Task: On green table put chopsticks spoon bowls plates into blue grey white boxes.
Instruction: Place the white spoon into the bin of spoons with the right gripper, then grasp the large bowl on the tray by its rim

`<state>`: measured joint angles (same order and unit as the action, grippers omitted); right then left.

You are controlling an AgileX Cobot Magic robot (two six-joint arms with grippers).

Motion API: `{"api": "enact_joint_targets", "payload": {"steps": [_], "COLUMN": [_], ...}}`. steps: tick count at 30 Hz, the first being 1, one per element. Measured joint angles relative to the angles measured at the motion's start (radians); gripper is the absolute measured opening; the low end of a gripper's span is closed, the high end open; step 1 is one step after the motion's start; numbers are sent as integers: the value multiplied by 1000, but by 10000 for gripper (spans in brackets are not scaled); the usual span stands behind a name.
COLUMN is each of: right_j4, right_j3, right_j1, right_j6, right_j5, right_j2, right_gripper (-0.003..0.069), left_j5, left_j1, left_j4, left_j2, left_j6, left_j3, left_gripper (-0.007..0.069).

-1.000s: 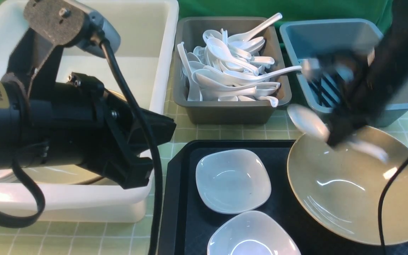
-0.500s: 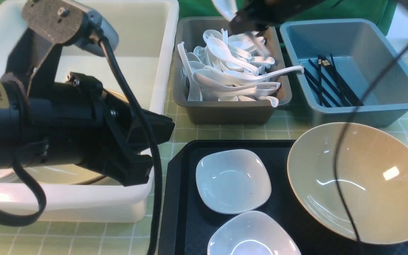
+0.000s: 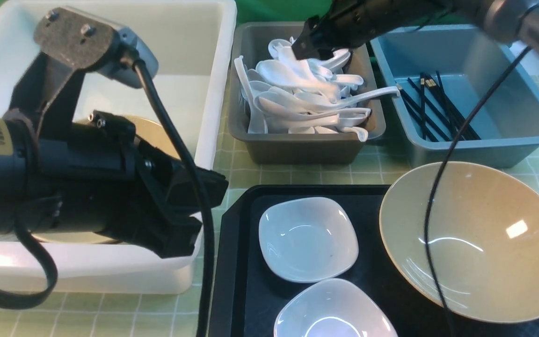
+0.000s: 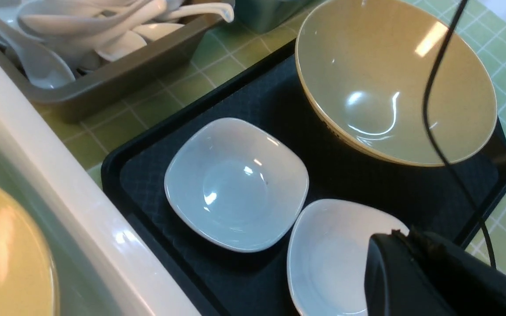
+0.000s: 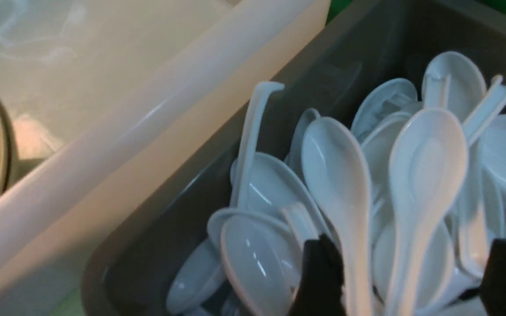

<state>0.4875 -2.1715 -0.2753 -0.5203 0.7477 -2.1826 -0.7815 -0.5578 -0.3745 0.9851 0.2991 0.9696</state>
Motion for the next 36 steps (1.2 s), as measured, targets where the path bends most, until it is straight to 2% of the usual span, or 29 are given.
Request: {"api": "enact_joint_targets", "payload": {"steps": [3, 7, 10, 13, 15, 16, 17, 18, 21, 26, 29, 34, 36], "right_j4": [-9, -13, -13, -3, -5, -5, -5, -8, -10, -13, -16, -17, -17], "right_j3": [1, 26, 80, 189, 237, 314, 338, 440, 643, 908, 1117, 1245, 1254], "right_j1": [34, 63, 67, 65, 64, 64, 64, 64, 64, 64, 64, 64, 64], "right_j6": [-4, -14, -36, -51, -52, -54, -54, -54, -63, -79, -84, -81, -81], "right_j5": [112, 205, 288, 412, 419, 418, 418, 416, 409, 363, 298, 246, 245], "right_j2": [102, 272, 441, 599, 642, 700, 717, 783, 906, 1071, 1211, 1371, 1410], "right_gripper": [489, 455, 360, 213, 169, 104, 97, 53, 27, 24, 24, 24, 24], "left_j5": [-3, 8, 86, 180, 200, 216, 217, 210, 157, 42, -13, -24, -26], "left_j1": [0, 0, 0, 0, 0, 0, 0, 0, 0, -4, -38, -98, -102], "left_j4": [0, -4, -23, -65, -85, -114, -127, -150, -181, -203, -204, -194, -194], "left_j2": [0, 0, 18, 79, 107, 152, 167, 229, 364, 532, 683, 885, 959], "left_j6": [-21, -32, -33, -34, -34, -33, -29, -19, -2, -2, -2, 3, -1], "left_j3": [0, 0, 0, 1, 1, 5, 8, 28, 121, 282, 404, 556, 609], "left_gripper": [-2, -2, -2, -1, -1, 0, 0, 1, 8, 85, 205, 385, 422]}}
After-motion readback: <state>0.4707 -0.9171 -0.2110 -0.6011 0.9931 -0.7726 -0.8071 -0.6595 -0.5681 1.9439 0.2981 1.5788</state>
